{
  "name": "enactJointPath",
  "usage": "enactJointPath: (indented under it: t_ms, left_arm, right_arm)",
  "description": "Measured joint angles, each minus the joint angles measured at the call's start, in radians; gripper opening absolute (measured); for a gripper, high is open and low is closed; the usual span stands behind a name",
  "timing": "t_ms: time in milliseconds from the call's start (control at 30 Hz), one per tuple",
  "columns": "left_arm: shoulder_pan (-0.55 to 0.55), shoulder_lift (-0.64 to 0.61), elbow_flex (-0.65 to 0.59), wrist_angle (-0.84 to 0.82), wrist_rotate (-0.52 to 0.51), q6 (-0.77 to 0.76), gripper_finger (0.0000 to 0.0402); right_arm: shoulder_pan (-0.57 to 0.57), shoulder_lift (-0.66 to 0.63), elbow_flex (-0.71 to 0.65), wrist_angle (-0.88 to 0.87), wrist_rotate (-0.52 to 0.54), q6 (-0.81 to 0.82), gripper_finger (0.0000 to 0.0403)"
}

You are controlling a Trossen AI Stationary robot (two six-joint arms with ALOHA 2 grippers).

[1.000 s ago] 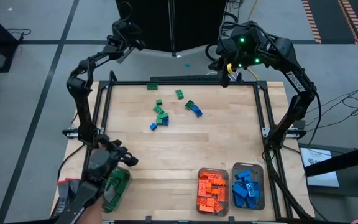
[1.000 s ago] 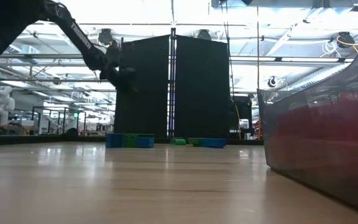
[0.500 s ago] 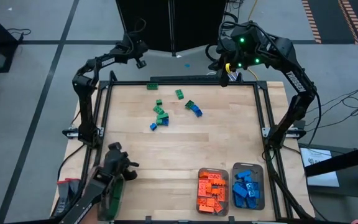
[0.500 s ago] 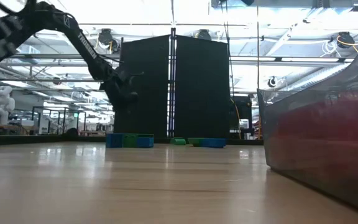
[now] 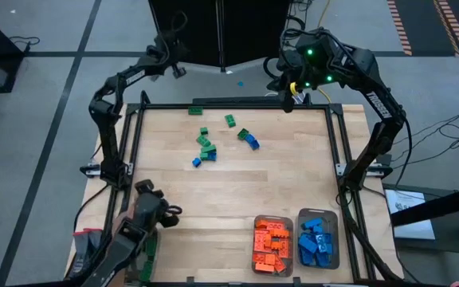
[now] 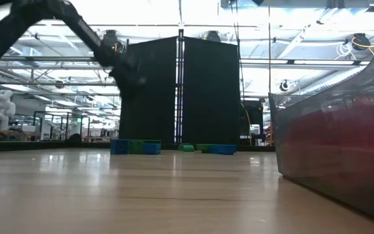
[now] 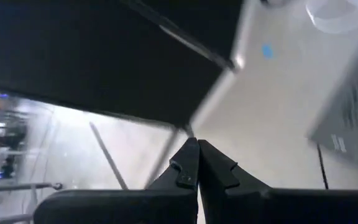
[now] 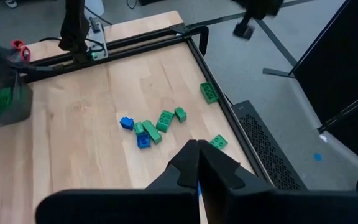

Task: Sort blocks
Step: Put the green game piece into the left black bin

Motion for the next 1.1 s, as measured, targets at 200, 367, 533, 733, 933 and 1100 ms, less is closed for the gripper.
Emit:
enactJointPath:
  t_ms: [200,367,533,733,933,1100]
  left_arm:
    - [-0.083,-0.159,0.034,-0.028,-0.066,-0.363,0.0]
    - [-0.164,-0.301,0.035,-0.145,-0.073,-0.557,0.0]
    - [-0.231,-0.384,0.035,-0.202,-0.077,-0.801,0.0]
    - [-0.289,-0.387,0.035,-0.194,-0.016,-0.918,0.0]
    - [-0.312,-0.344,0.035,-0.251,0.324,-0.914,0.0]
    - [-0.386,-0.317,0.034,-0.417,0.344,-0.846,0.0001]
  right_arm:
    - [0.0,-0.001,0.0,-0.019,0.0,-0.022,0.0]
    - [0.0,-0.022,0.0,-0.168,-0.001,-0.048,0.0]
    - [0.004,-0.065,0.0,-0.234,0.001,-0.035,0.0]
    - [0.019,-0.163,0.0,-0.236,-0.001,-0.088,0.0]
    - [0.019,-0.276,0.0,-0.236,-0.001,-0.062,0.0]
    - [0.019,-0.361,0.001,-0.236,0.0,-0.038,0.0]
